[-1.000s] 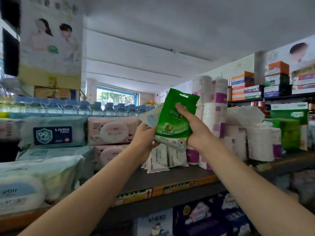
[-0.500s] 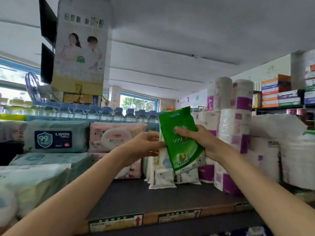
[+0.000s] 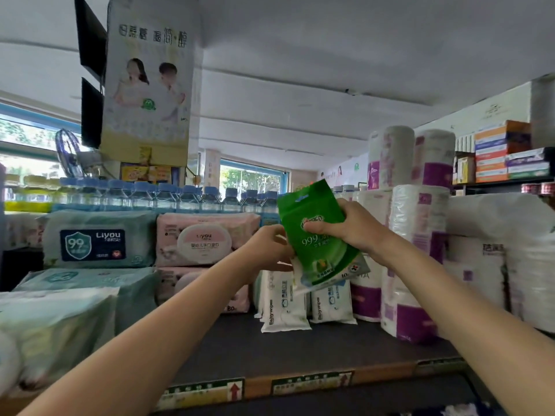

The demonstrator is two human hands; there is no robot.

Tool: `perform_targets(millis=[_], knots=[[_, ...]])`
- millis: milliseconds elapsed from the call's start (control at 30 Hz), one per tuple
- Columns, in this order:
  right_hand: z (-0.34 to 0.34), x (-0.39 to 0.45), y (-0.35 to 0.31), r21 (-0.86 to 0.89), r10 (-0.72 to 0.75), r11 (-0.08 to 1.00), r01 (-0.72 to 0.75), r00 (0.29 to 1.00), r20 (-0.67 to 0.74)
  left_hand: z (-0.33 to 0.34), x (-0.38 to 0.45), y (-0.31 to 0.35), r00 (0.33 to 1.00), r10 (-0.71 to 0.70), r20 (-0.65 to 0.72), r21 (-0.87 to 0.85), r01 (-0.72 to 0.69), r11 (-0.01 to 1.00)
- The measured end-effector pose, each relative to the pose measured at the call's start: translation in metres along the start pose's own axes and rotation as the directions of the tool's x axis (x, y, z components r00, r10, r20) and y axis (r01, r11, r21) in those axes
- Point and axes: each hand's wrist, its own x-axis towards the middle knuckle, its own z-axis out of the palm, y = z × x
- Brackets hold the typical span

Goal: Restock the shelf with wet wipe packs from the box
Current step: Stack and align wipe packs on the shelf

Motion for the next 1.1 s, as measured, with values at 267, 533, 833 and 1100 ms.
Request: perform_targets(millis=[267, 533, 833, 1100], knots=[[-0.038, -0.002, 0.002, -0.165, 0.013, 0.984, -0.061, 0.960, -0.280, 0.019, 0.012, -0.016, 0.984, -0.158, 0.087, 0.252, 0.131, 0.959], [-0.037, -0.019, 0.052, -0.259, 0.196, 0.941, -0.219, 0.974, -0.114, 0.050, 0.034, -0.030, 0.921, -0.337, 0.196, 0.096, 0.324, 0.941], [-0.016, -0.021, 0.064, -0.421, 0.121, 0.891, -0.169, 0.983, -0.138, 0.048, 0.036, -0.011, 0.990, -0.129, 0.050, 0.571, 0.078, 0.817], [0.025, 0.013, -0.018, 0.400, -0.001, 0.910, 0.111, 0.964, -0.265, -0.050, -0.016, 0.040, 0.990, -0.022, 0.140, 0.018, 0.020, 1.000]])
